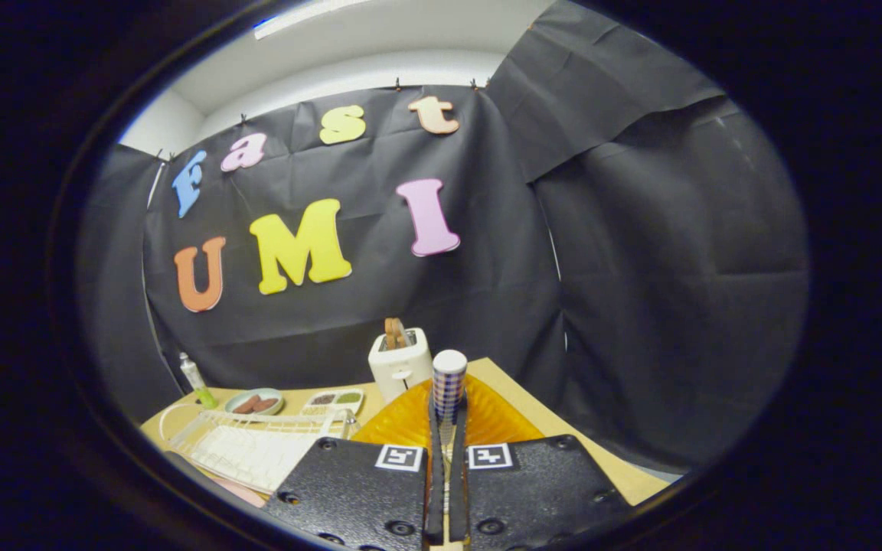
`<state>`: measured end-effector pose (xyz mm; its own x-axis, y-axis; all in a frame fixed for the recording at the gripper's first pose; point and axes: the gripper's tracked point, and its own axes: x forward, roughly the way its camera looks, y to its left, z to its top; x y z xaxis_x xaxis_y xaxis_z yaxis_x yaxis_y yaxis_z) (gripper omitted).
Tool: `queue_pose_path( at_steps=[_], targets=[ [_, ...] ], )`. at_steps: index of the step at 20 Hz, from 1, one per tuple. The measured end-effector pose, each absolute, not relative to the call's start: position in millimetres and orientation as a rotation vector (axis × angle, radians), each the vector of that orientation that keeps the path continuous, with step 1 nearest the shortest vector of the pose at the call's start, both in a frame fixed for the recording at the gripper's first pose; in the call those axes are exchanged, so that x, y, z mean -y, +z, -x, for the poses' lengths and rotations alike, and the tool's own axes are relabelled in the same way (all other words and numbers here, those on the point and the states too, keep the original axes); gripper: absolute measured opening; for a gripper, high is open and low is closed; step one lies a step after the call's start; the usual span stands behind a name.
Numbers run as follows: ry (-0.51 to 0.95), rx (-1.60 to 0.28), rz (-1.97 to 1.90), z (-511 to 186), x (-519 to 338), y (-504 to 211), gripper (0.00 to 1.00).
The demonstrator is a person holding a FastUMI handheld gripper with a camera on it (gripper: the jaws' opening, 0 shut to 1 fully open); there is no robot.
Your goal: Take the plate from the dish rack, then take the spoon from the basket and place it into the plate.
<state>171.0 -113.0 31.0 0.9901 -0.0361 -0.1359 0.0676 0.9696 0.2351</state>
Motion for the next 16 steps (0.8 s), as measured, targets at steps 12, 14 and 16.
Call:
queue_pose_path(
  at_steps=[12, 14, 16],
  targets=[
    [0.129, -0.153, -0.270, -70, -50, 26, 0.08],
    [0.160, -0.160, -0.268, -61, -80, 16, 0.08],
    [0.180, -0.168, -0.257, -53, -104, 3, 0.08]
  ],
)
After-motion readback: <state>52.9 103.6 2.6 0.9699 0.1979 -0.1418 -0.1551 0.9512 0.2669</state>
